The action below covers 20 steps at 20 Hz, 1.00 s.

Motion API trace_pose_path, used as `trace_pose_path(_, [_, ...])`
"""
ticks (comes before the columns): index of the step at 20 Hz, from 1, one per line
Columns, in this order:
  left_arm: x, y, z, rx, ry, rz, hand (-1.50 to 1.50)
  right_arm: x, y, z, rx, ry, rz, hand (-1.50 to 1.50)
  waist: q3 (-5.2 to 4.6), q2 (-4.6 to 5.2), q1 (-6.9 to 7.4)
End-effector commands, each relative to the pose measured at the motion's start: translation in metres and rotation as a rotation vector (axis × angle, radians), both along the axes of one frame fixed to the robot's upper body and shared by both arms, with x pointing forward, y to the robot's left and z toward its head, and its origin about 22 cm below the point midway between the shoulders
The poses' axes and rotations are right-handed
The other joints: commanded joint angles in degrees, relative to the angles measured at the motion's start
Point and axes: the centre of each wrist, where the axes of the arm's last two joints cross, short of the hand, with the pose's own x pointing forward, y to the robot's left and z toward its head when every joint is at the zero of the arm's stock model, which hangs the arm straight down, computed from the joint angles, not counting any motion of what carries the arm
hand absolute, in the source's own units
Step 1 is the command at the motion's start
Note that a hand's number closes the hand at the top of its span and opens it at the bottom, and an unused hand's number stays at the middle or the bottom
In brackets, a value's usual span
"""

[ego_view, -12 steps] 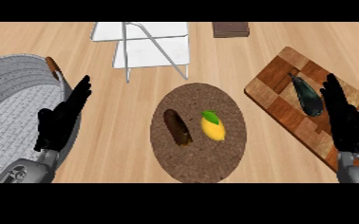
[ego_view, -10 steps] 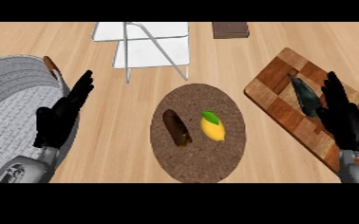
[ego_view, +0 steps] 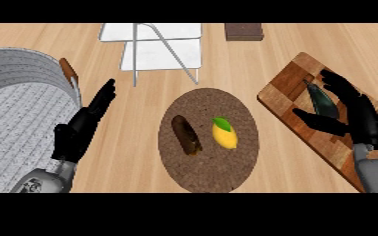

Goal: Pick the lemon from the placemat and place it in the tiered shelf

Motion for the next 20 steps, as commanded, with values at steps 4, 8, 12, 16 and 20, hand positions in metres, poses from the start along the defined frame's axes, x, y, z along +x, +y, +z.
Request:
trace_pose_path(4, [-0.015, 0.007, -0.041, 0.004, 0.175, 0.062, 0.0, -0.001, 0.056, -0.017, 0.15, -0.062, 0.331, -1.5, -1.09, 0.77, -0.34])
trace_pose_path(8, [-0.028, 0.018, -0.054, 0.015, 0.183, 0.056, 0.0, 0.001, 0.058, 0.014, 0.089, 0.001, 0.459, -1.5, -1.25, 0.54, -0.49])
trace_pose_path(12, [-0.017, 0.01, -0.037, 0.02, 0.188, 0.066, 0.0, 0.001, 0.088, 0.048, -0.045, 0.167, 0.567, -1.5, -1.38, 0.16, -0.43])
trace_pose_path(16, [-0.024, 0.0, -0.045, 0.024, 0.184, 0.054, 0.0, 0.004, 0.097, 0.07, -0.412, 0.259, 0.517, -1.5, -1.69, 0.03, 0.5])
trace_pose_path(20, [-0.022, 0.002, -0.045, 0.039, 0.176, 0.054, 0.0, 0.008, 0.11, 0.081, -0.717, 0.327, 0.406, -1.5, -1.68, 0.29, 0.76])
